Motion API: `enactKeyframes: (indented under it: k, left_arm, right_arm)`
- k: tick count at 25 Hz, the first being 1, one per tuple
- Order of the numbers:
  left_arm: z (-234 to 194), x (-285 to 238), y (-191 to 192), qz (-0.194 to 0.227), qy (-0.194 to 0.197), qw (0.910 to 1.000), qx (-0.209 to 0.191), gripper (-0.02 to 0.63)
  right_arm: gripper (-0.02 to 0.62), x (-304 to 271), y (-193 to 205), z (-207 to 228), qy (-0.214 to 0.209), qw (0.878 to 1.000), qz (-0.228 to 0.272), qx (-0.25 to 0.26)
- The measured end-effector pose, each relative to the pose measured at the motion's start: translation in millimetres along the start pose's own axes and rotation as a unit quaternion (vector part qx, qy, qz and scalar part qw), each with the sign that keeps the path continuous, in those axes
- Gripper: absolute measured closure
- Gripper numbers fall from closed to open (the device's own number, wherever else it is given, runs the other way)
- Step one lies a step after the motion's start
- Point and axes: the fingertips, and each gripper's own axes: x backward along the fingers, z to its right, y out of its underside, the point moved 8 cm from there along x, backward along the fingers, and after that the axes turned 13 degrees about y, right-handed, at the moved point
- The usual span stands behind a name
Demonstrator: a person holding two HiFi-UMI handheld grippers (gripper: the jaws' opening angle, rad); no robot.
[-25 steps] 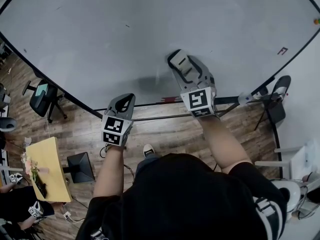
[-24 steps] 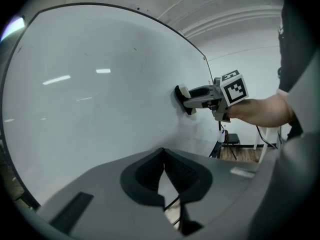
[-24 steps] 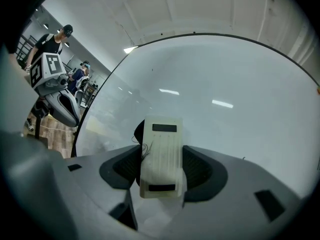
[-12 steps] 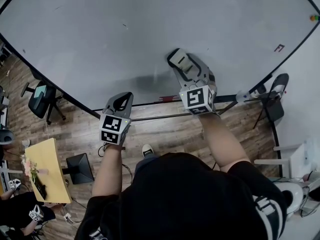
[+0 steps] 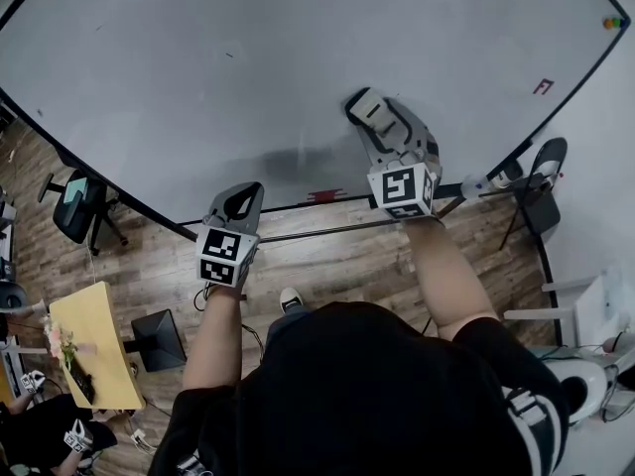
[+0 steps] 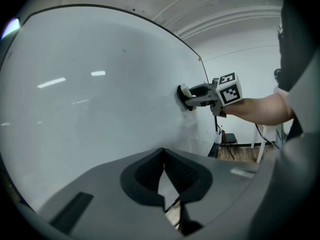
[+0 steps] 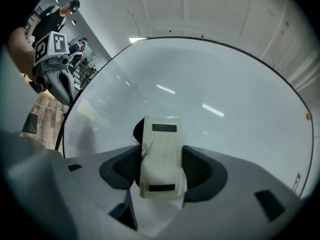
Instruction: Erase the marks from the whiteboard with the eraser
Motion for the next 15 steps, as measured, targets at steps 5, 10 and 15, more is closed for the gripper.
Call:
enactKeyframes:
  k: [5,10,15]
  left_arm:
    - [4,-8,-6,-0.002,0.005,1.0,-0.006,0.595]
    - [9,-15,-9,-0.002,0.01,0.9999,-0.008,0.595]
    - [15,-23,-12,-0.004,0.017,0.9998,-0.01,0.594]
  right_arm:
    - [0.348,2,10,25,0.02,1.0,-0.006,-0.009]
    - [0.349,2,22,47,0.032,0.999,-0.001,-0.027]
    - [0.35,5,35,68,0.044,0.998,-0.008,-0.041]
